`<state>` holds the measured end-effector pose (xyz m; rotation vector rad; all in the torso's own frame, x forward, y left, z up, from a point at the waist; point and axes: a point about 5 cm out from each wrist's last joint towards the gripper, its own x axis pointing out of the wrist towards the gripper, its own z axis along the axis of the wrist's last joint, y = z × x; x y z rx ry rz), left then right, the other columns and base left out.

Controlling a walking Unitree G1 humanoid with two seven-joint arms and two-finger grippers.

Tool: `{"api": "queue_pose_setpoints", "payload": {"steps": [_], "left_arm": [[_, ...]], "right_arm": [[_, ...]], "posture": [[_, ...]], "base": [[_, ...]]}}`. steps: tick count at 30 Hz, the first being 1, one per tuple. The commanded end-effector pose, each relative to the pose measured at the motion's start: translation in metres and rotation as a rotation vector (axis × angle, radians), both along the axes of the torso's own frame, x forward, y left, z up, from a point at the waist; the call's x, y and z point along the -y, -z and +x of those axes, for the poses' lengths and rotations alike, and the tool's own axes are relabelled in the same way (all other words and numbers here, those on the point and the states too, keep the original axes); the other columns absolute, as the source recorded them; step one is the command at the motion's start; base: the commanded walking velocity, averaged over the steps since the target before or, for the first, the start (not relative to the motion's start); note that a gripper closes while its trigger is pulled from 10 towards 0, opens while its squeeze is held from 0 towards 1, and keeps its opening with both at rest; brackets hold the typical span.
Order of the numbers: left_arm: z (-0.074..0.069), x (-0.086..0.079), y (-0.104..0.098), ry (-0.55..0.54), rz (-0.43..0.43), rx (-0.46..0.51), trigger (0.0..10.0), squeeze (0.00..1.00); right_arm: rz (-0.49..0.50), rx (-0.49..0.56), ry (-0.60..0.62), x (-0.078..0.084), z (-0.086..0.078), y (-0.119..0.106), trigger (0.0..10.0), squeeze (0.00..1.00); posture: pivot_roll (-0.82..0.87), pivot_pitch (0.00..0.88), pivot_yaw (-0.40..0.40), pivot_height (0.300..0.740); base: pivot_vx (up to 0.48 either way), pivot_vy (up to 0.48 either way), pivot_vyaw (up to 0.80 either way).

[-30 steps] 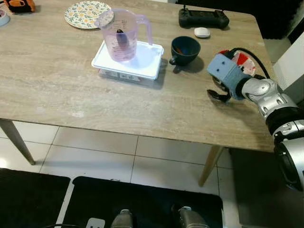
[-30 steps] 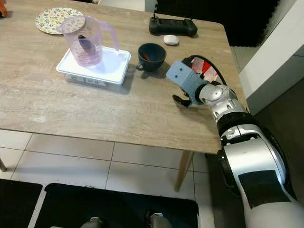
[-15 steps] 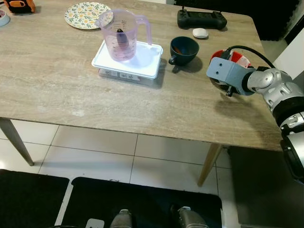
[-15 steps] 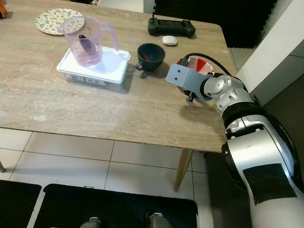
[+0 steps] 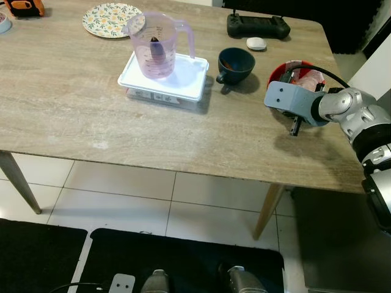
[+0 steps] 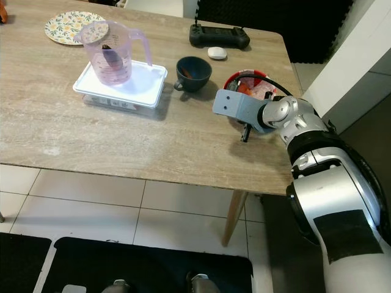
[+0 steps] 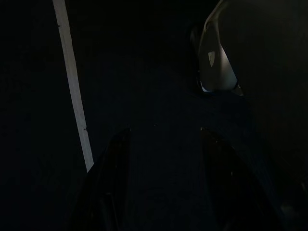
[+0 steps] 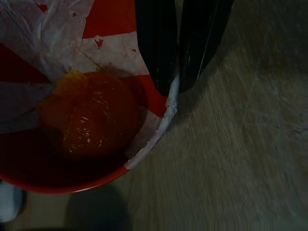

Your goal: Restocking fridge

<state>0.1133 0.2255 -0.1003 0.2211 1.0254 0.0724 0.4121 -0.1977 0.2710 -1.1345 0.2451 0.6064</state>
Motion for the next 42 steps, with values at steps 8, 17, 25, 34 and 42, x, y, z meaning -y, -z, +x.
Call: {"api": "queue_pose_setpoints", "payload": {"steps": [8,17,25,34,42], "left_arm": [[0.001,0.007,0.003,-0.009,-0.013,-0.046,10.0,0.00],[0.010,0.013,0.002,-0.002,-0.024,-0.038,10.0,0.00],[0.021,0.013,-0.001,-0.072,-0.034,-0.009,10.0,0.00],[0.025,-0.010,-0.007,-0.128,0.031,0.015,10.0,0.00],[0.032,-0.030,-0.016,-0.147,0.086,0.047,10.0,0.00]], "right_arm": [[0.172,-0.068,-0.252,0.003,-0.016,-0.041,0.0,0.00],[0.195,-0.237,-0.511,0.000,-0.033,-0.043,0.0,0.00],[0.304,-0.386,-0.853,-0.038,-0.063,-0.007,0.0,0.00],[0.221,-0.700,-0.907,-0.054,-0.109,0.100,0.0,0.00],[0.057,-0.907,-0.785,-0.027,-0.139,0.134,0.0,0.00]], "posture": [[-0.04,0.072,-0.127,0.740],[-0.06,0.017,-0.123,0.740],[-0.07,0.000,-0.124,0.740],[-0.06,0.000,-0.110,0.740],[-0.07,0.000,-0.101,0.740]], "base": [[0.000,0.000,0.00],[0.000,0.000,0.00],[0.000,0.000,0.00],[0.000,0.000,0.00],[0.000,0.000,0.00]]}}
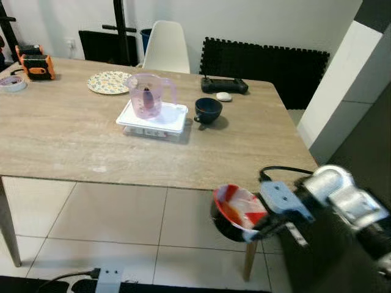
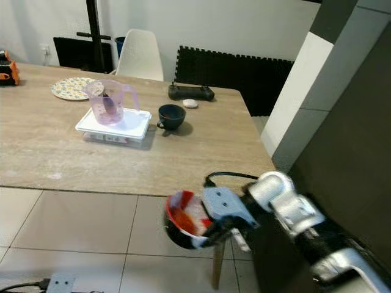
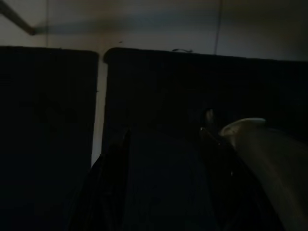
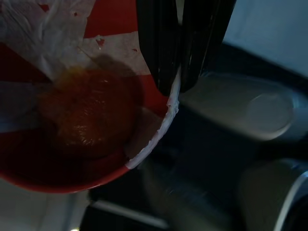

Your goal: Restocking fridge

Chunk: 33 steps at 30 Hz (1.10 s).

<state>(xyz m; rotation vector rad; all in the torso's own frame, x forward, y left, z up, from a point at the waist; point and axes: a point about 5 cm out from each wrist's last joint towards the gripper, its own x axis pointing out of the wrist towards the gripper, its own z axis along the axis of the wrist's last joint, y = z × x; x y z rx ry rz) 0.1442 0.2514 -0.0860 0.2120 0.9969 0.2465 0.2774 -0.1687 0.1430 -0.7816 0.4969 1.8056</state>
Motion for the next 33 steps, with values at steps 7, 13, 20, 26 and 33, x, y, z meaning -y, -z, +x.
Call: {"api": "queue_pose_setpoints", "payload": {"steps": [7,13,20,26,33], "left_arm": [[0.005,-0.003,-0.003,-0.011,0.012,0.013,10.0,0.00],[-0.002,0.003,0.002,-0.001,-0.010,-0.011,10.0,0.00],[-0.017,0.011,0.009,0.032,-0.022,-0.067,10.0,0.00],[-0.018,0.011,0.010,0.036,-0.025,-0.070,10.0,0.00],[-0.016,0.011,0.009,0.034,-0.029,-0.061,10.0,0.00]], "right_arm": [[-0.237,-0.015,0.283,0.034,-0.007,0.075,10.0,0.00],[-0.435,-0.027,0.633,0.071,-0.029,0.138,10.0,0.00],[-0.410,-0.011,1.247,0.092,-0.067,0.185,10.0,0.00],[-0.505,-0.111,1.398,0.101,-0.112,0.210,10.0,0.00],[-0.661,-0.134,1.449,0.104,-0.157,0.230,10.0,0.00]], "posture": [[-0.07,0.000,-0.098,0.740],[-0.08,0.000,-0.089,0.740],[-0.07,0.007,-0.076,0.740],[-0.06,0.013,-0.073,0.740],[-0.06,0.026,-0.061,0.740]], "base": [[0.000,0.000,0.00],[0.000,0.000,0.00],[0.000,0.000,0.00],[0.000,0.000,0.00],[0.000,0.000,0.00]]}}
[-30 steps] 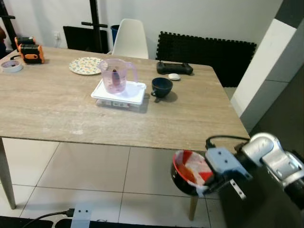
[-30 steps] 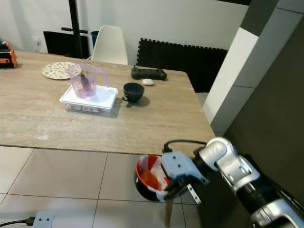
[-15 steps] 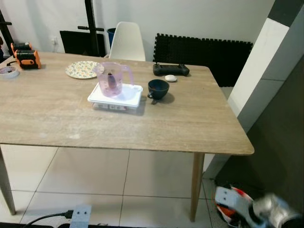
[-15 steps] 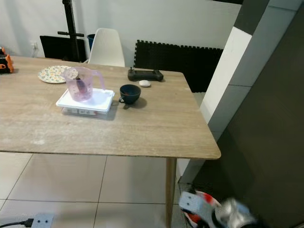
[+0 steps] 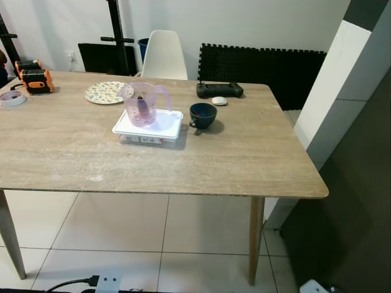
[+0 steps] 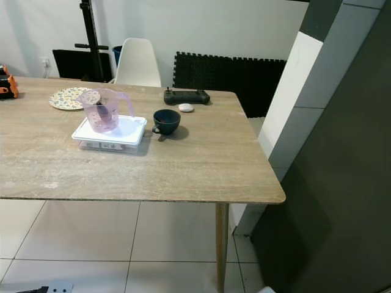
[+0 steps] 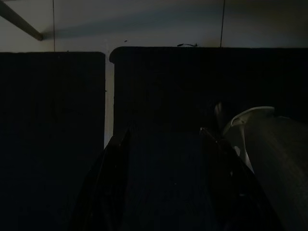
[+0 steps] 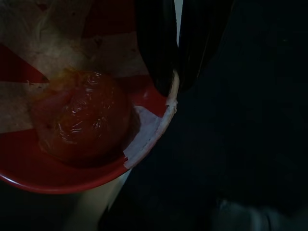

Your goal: Restocking fridge

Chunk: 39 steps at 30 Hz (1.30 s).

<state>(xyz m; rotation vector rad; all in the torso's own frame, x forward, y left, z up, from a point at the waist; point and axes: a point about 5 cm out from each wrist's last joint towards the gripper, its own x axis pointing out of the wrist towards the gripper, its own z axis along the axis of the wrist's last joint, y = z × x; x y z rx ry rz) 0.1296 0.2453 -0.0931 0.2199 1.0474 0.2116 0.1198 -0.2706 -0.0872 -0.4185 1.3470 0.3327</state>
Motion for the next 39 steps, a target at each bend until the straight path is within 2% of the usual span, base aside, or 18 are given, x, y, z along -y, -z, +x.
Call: {"api": "queue_pose_setpoints", "payload": {"steps": [1,3,10,12,14,16,26,32,39], "left_arm": [[-0.001,0.005,0.002,0.008,-0.016,-0.008,10.0,0.00],[0.001,0.007,0.002,0.012,-0.021,-0.008,10.0,0.00],[0.006,0.011,0.001,-0.007,-0.048,0.004,10.0,0.00],[0.006,0.011,0.002,-0.011,-0.050,-0.001,10.0,0.00],[0.002,0.011,0.003,-0.024,-0.049,-0.008,10.0,0.00],[-0.002,0.011,0.004,-0.027,-0.048,-0.017,10.0,0.00],[-0.013,0.014,0.008,-0.035,-0.055,-0.046,10.0,0.00],[-0.007,0.015,0.007,-0.025,-0.059,-0.038,10.0,0.00],[-0.003,0.017,0.006,-0.017,-0.059,-0.027,10.0,0.00]], "right_arm": [[-0.031,0.013,-0.001,0.002,0.001,0.000,10.0,0.00],[-0.087,0.048,0.029,0.002,0.001,0.001,10.0,0.00],[-0.101,0.091,0.086,0.002,0.007,0.000,10.0,0.00],[-0.103,0.089,0.123,0.003,0.003,0.001,10.0,0.00],[-0.107,0.092,0.225,0.007,-0.004,0.002,10.0,0.00],[-0.111,0.084,0.253,0.008,-0.009,0.003,10.0,0.00],[-0.111,0.077,0.259,0.005,-0.011,0.005,10.0,0.00],[-0.105,0.087,0.242,0.003,-0.005,0.004,10.0,0.00],[-0.111,0.082,0.232,0.005,-0.006,0.003,10.0,0.00]], "posture": [[-0.06,0.026,-0.061,0.740],[-0.07,0.031,-0.054,0.740],[-0.07,0.037,-0.050,0.740],[-0.07,0.021,-0.053,0.740],[-0.06,0.005,-0.065,0.740],[-0.06,0.001,-0.067,0.740],[-0.07,0.000,-0.068,0.740],[-0.07,0.000,-0.070,0.740],[-0.07,0.000,-0.074,0.740]], "base": [[0.000,0.000,0.00],[0.000,0.000,0.00],[0.000,0.000,0.00],[-0.287,0.000,0.00],[-0.308,0.000,0.00],[-0.334,0.000,0.00],[-0.350,0.000,0.00],[-0.354,0.000,0.00],[-0.324,0.000,0.00]]}}
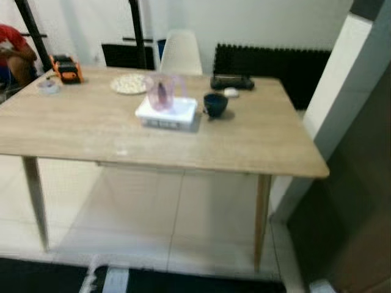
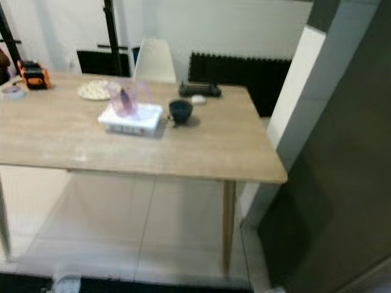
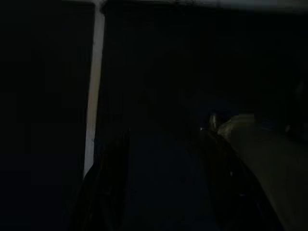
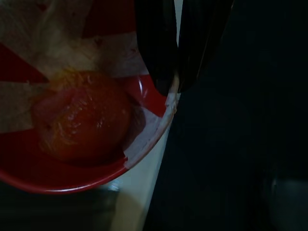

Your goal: Restocking fridge

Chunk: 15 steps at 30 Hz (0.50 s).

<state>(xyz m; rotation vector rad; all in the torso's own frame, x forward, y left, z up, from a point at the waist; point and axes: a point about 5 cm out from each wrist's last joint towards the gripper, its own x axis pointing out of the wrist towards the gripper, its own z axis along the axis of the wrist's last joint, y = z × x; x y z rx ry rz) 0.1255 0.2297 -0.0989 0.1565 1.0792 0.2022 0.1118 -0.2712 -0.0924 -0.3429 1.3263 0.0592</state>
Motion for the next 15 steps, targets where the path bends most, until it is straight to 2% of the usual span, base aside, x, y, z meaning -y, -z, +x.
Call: {"api": "queue_pose_setpoints", "payload": {"steps": [1,6,9,10,12,14,15], "left_arm": [[0.001,0.001,0.000,0.010,-0.001,-0.003,10.0,0.00],[0.003,0.001,-0.001,0.004,-0.006,0.010,10.0,0.00],[0.011,0.002,-0.004,-0.014,-0.022,0.050,10.0,0.00],[0.017,0.002,-0.006,-0.026,-0.032,0.080,10.0,0.00],[0.050,0.003,-0.021,-0.096,-0.125,0.249,10.0,0.00],[0.073,0.003,-0.035,-0.129,-0.182,0.368,10.0,0.00],[0.073,0.003,-0.035,-0.129,-0.182,0.368,10.0,0.00]], "right_arm": [[-0.018,0.003,-0.003,0.004,0.002,-0.002,10.0,0.00],[-0.016,-0.002,-0.004,0.003,0.000,-0.001,10.0,0.00],[-0.013,-0.003,-0.005,0.003,0.000,-0.001,10.0,0.00],[-0.012,-0.004,-0.006,0.002,-0.001,-0.001,10.0,0.00],[-0.010,-0.009,-0.008,0.002,-0.002,0.000,10.0,0.00],[-0.010,-0.013,-0.011,0.002,-0.003,0.000,10.0,0.00],[-0.010,-0.013,-0.011,0.002,-0.003,0.000,10.0,0.00]], "posture": [[-0.07,0.000,-0.073,0.740],[-0.07,0.000,-0.073,0.740],[-0.07,0.000,-0.070,0.740],[-0.07,0.000,-0.070,0.740],[-0.06,0.000,-0.075,0.740],[-0.06,0.003,-0.075,0.740],[-0.06,0.003,-0.075,0.740]], "base": [[-0.266,0.000,0.00],[0.000,0.000,0.00],[0.000,0.000,0.00],[0.000,0.000,0.00],[0.000,0.000,0.00],[0.000,0.000,0.00],[0.000,0.000,0.00]]}}
